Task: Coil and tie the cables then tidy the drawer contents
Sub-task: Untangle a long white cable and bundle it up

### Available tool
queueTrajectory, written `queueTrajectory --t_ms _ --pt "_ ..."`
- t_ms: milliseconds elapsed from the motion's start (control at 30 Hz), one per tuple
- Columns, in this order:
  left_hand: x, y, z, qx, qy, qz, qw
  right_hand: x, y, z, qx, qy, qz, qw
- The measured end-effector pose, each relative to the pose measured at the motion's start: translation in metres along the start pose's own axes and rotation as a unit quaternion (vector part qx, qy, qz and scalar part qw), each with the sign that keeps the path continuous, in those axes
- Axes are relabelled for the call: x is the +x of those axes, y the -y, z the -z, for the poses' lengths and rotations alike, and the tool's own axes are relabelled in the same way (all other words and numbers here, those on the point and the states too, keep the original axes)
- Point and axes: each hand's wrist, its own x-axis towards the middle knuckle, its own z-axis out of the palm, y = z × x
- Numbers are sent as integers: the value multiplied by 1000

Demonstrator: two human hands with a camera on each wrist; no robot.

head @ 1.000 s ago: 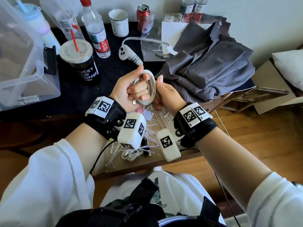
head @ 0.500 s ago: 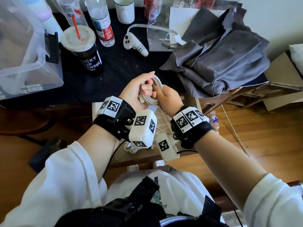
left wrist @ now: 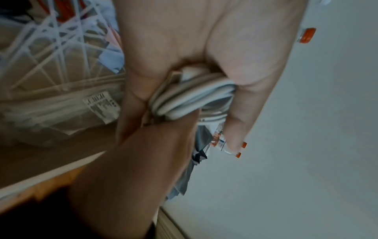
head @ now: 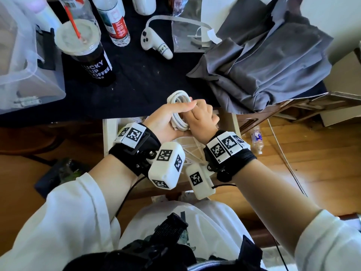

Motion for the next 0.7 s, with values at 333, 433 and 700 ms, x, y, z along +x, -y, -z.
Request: queueTrajectory --t_ms 333,433,700 --pt "21 -1 -6 173 -56 48 982 25 -22 26 -183 132 11 974" --pt "22 -4 -2 186 -55 66 979 27 -23 52 153 164 15 974" --pt "35 7 -18 338 -78 14 938 26 -16 58 47 191 68 978"
